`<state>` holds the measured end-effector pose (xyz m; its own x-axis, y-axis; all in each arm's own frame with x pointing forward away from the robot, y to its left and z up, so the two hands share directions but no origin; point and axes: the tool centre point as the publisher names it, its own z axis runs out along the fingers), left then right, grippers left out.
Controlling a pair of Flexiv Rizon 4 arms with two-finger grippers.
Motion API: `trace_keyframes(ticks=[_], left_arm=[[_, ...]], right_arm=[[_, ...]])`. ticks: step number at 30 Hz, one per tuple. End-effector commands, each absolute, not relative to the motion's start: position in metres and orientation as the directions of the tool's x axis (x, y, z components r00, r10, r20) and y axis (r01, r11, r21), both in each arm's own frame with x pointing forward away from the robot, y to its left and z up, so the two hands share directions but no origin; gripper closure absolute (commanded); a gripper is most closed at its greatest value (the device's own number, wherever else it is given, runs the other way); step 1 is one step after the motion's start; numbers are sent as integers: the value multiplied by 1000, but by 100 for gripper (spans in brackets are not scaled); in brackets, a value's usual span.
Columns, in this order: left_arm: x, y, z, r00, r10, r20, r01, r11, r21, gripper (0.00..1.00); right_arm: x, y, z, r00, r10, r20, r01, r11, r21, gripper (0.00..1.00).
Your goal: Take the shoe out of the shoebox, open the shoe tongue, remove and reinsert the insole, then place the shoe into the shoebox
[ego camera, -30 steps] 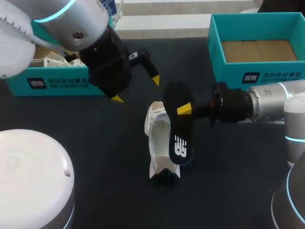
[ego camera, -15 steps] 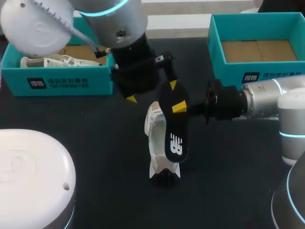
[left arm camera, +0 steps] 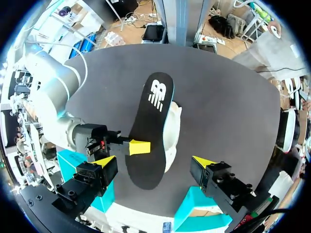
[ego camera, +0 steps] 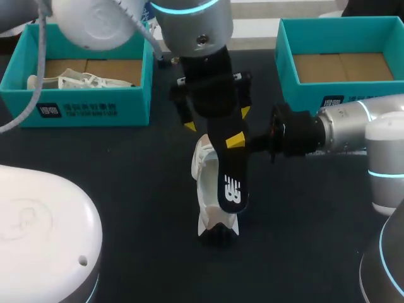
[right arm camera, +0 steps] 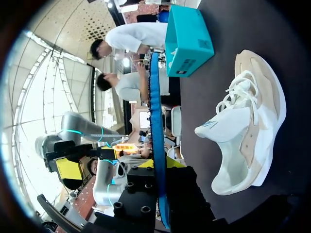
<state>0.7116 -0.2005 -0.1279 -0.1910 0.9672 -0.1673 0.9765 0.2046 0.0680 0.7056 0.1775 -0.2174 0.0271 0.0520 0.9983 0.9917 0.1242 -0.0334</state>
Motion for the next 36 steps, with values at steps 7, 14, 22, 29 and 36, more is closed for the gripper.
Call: trace_keyframes(ticks=[7,14,22,29,36], left_arm=[[719,-205,-122,-191,969,-156,976,204,71,0],[722,-205,-120,-148,973,-176,983,164,80,0],[722,-205,-118,-117,965,-233,987,140,83,0],[722,-192,-114,-112,901,-418,987,151,62,0],[721,-171,-118,-98,833,-545,991,132,23,0]], right_arm=[[709,178,-218,28,52,998,991,127,-34,100],[711,177,-219,27,51,998,991,127,-33,100],[711,177,-219,27,51,998,992,124,-33,100],[712,175,-220,29,53,998,992,120,-35,100],[709,167,-217,28,55,998,994,104,-34,100]])
